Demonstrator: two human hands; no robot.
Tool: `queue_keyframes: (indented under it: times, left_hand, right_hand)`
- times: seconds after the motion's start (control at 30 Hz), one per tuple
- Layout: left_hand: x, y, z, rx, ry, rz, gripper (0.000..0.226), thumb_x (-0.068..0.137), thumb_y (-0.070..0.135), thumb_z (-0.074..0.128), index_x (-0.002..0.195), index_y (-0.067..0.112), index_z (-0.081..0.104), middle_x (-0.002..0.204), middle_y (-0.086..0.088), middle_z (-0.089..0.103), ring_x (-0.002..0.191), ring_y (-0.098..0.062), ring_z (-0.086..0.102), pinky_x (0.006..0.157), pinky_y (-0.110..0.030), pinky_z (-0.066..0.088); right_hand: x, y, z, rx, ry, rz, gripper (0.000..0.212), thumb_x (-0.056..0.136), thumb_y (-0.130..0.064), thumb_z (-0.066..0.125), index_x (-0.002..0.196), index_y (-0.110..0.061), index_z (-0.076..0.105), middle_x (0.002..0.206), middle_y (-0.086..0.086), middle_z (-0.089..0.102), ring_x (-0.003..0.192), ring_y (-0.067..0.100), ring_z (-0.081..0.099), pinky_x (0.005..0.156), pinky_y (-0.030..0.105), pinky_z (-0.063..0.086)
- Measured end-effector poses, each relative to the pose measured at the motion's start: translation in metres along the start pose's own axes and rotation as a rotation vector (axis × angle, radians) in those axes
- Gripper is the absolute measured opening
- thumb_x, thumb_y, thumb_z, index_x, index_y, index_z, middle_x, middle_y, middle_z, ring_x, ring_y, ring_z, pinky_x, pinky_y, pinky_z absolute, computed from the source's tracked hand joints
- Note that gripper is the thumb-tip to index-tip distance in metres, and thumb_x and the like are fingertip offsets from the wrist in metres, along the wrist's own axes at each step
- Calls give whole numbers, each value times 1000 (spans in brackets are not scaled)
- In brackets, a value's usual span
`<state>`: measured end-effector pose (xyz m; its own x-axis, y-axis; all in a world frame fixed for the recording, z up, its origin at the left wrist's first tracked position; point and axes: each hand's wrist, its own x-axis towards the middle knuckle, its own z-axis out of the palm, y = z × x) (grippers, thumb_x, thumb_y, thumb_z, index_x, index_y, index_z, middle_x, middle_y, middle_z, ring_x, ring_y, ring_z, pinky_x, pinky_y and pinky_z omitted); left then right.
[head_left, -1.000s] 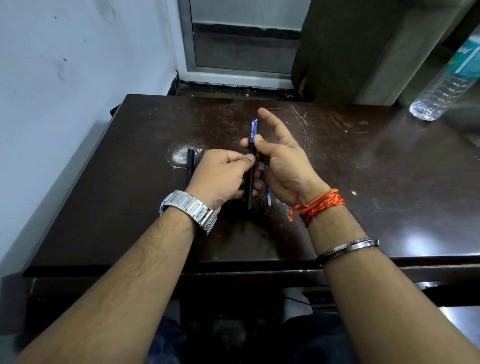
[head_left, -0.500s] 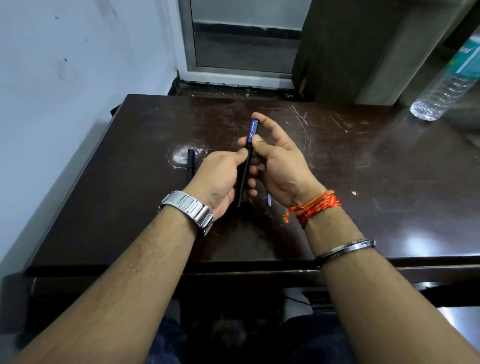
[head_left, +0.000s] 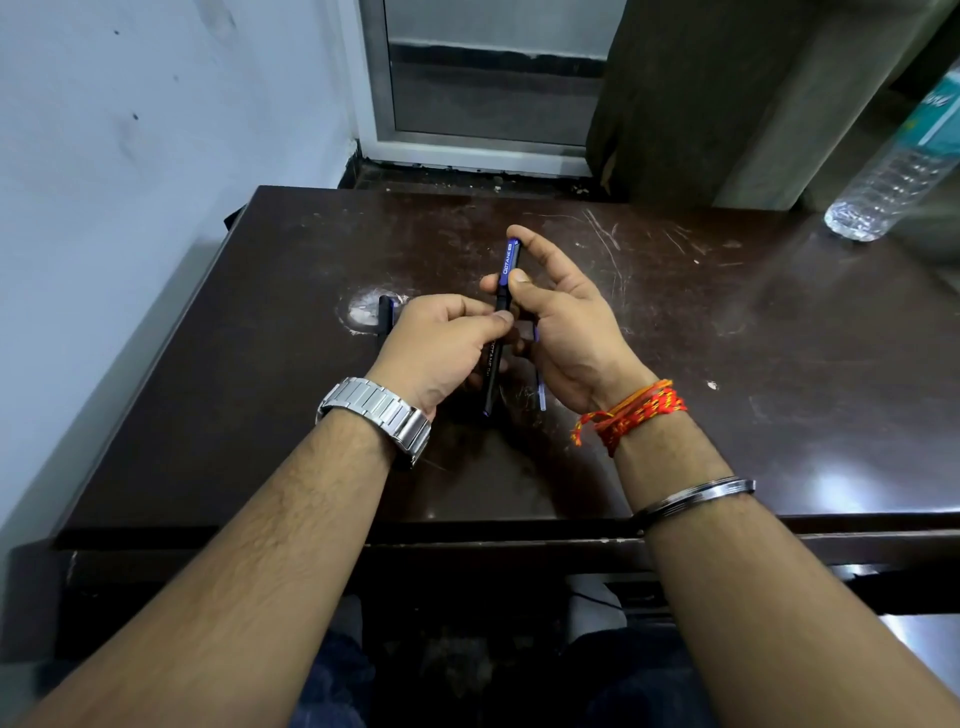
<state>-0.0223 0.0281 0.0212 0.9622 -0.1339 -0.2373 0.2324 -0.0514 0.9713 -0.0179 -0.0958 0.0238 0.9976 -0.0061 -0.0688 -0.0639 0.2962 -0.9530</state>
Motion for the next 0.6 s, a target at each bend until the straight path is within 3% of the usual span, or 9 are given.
queue_keyframes:
  times: [0.17, 0.3, 0.37, 0.43, 0.6]
  left_hand:
    - [2, -1, -3, 31, 26, 27, 22, 85, 16, 73, 66, 24, 78, 79, -11, 77, 67, -24, 71, 74, -41, 57]
    - [1, -3, -3, 74, 42, 95, 19, 84, 16, 75, 69, 27, 79, 83, -12, 77, 84, -37, 74, 82, -54, 60]
    - [1, -5, -3, 88, 70, 122, 16, 82, 17, 76, 69, 26, 79, 81, -13, 77, 84, -41, 73, 81, -58, 59]
    - [1, -6, -2, 117, 106, 147, 15, 81, 18, 78, 67, 26, 78, 73, -9, 76, 72, -33, 73, 79, -56, 59]
    - [3, -9, -2, 172, 134, 196, 19, 80, 16, 79, 65, 26, 75, 64, 1, 75, 58, -13, 69, 72, -46, 62]
  right_hand:
    - [0, 0, 0, -26, 7, -12, 37, 101, -1, 43, 124, -27, 56, 88, 8, 65, 83, 27, 53, 67, 39, 34]
    - [-1, 0, -1, 11, -29, -10, 37, 101, -1, 42, 125, -26, 55, 89, 9, 64, 74, 19, 57, 69, 38, 42]
    - [0, 2, -1, 21, -47, -9, 38, 101, -1, 42, 127, -26, 54, 88, 9, 63, 69, 16, 59, 64, 33, 48]
    - [1, 3, -2, 26, -50, -11, 38, 101, -2, 43, 128, -25, 54, 86, 8, 64, 69, 14, 60, 58, 25, 52]
    - [4, 8, -2, -12, -43, -29, 37, 100, -1, 45, 128, -24, 54, 85, 9, 63, 73, 14, 60, 60, 21, 52]
